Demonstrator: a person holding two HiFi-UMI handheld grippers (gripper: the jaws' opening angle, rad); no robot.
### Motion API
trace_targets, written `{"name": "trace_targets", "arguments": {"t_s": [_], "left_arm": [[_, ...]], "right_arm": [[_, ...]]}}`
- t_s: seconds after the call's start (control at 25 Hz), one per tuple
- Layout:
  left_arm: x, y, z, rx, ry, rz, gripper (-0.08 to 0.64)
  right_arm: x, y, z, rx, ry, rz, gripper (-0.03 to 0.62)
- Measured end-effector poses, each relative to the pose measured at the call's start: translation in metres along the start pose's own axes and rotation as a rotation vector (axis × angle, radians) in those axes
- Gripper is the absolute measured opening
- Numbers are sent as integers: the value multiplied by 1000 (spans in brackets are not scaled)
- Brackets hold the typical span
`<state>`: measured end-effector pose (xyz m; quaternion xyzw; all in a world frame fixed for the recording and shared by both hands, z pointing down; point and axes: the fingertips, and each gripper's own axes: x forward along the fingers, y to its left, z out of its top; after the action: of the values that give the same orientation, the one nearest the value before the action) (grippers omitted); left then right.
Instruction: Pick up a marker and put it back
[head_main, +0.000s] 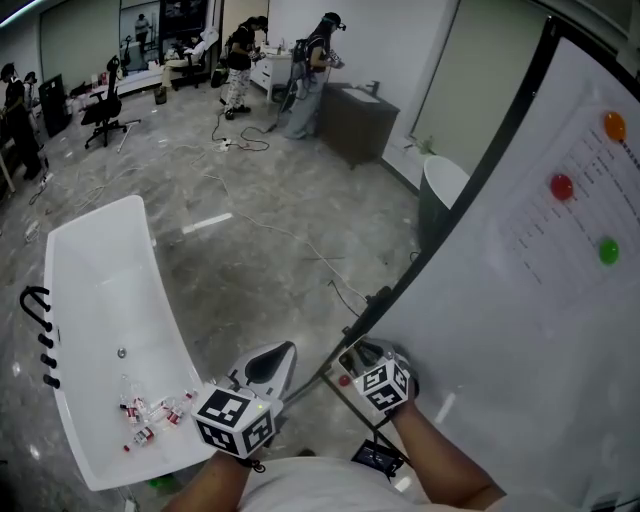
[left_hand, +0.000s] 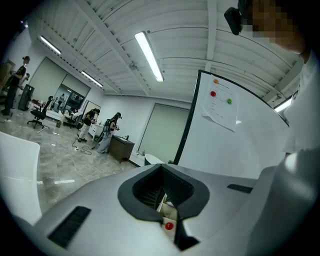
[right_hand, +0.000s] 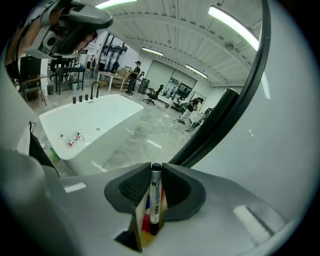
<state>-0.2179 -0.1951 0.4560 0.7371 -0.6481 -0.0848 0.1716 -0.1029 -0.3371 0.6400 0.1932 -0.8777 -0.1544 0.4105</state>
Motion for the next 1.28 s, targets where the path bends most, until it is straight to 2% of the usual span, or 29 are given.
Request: {"name": "trace_targets", "arguments": {"t_s": [0.4, 0.68, 0.76, 0.96, 1.12, 1.28], "left_arm": [[-2, -1, -8, 3, 16, 16, 4], [-1, -11, -6, 13, 29, -13, 3], [1, -15, -6, 19, 34, -27, 3], [12, -29, -1, 50, 45, -84, 3], [26, -43, 6, 77, 48, -137, 4], [45, -64, 11, 108, 53, -207, 3]], "right_arm": [[9, -2, -7, 17, -19, -13, 74], [-16, -9, 14, 69, -95, -44, 89], [-29, -10, 24, 119, -134, -36, 89], [-81, -16, 58, 342, -313, 30, 69], [-126, -29, 78, 421, -417, -4, 26], [-163, -44, 86, 475, -479, -51, 3]]}}
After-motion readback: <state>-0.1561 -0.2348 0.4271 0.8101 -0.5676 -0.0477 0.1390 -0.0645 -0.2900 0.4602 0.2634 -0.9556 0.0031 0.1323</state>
